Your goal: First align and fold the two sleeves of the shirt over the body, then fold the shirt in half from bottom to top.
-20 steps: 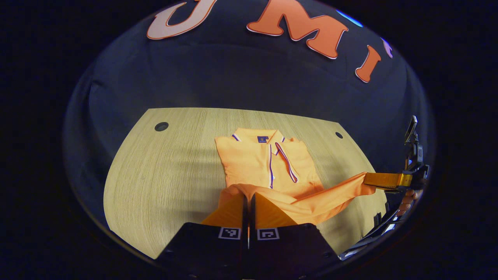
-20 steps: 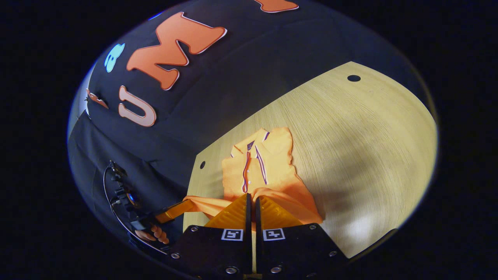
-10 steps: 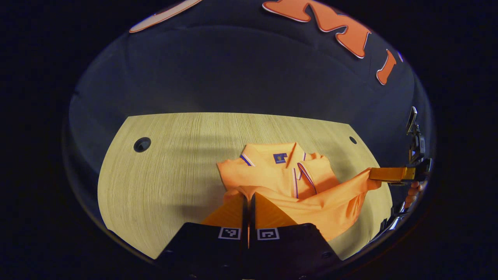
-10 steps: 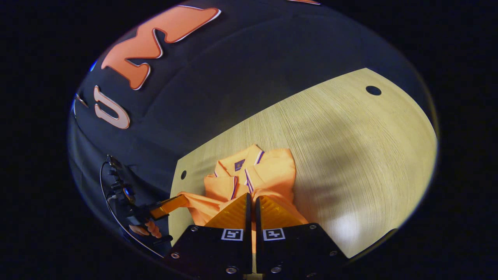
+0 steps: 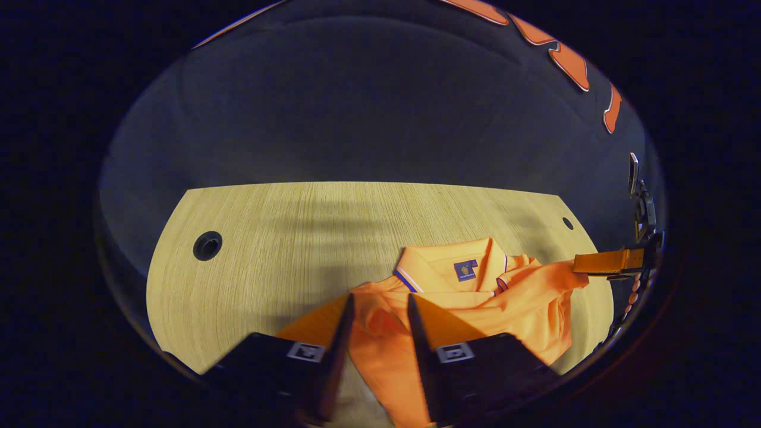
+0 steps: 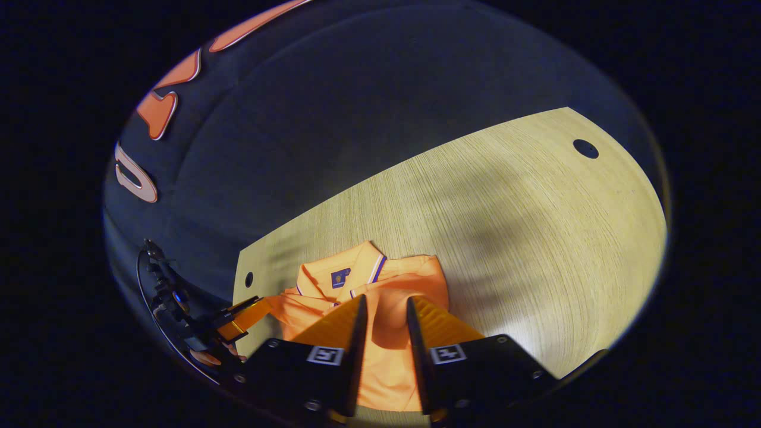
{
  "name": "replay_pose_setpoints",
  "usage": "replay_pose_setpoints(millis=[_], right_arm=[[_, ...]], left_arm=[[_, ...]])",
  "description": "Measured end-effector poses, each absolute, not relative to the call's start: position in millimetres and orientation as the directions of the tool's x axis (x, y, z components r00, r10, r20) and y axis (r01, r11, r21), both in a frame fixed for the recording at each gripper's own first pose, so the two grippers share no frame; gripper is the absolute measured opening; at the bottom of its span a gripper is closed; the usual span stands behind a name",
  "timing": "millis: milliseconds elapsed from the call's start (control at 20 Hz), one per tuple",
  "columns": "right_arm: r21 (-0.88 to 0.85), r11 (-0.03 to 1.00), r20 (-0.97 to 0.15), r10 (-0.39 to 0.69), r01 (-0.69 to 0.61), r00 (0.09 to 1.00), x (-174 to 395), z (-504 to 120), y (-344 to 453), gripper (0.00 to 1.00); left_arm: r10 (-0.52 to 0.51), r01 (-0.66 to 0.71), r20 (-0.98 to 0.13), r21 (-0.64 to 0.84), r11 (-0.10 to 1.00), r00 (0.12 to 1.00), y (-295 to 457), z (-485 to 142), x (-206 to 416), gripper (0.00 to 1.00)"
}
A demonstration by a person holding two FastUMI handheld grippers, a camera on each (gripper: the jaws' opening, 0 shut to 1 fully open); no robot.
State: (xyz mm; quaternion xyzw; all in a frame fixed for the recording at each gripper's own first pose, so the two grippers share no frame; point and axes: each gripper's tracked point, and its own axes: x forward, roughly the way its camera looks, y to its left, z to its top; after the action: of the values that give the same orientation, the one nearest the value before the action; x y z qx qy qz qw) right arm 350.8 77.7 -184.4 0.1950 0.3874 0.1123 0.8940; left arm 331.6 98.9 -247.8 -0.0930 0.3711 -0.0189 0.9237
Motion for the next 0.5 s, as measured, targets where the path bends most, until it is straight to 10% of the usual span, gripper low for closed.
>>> replay_pose_setpoints(millis=[100,250,500], right_arm=[[0.388,0.918,-0.632,0.327,-0.079,0.702,342.9,-175.3,71.3,0.8],[0.317,0.942,-0.606,0.293,-0.112,0.739,321.3,-155.6,60.7,0.98],[0.225,0.952,-0.53,0.297,-0.206,0.794,255.8,-125.3,49.7,0.99]], left_arm=[[-0.092,-0.057,-0.671,-0.197,0.979,0.736,96.3,-238.2,327.2,0.96],[-0.042,-0.089,-0.645,-0.168,0.982,0.763,93.9,-211.3,305.7,0.99],[0.013,-0.114,-0.574,-0.139,0.984,0.819,66.0,-162.4,244.2,0.99]])
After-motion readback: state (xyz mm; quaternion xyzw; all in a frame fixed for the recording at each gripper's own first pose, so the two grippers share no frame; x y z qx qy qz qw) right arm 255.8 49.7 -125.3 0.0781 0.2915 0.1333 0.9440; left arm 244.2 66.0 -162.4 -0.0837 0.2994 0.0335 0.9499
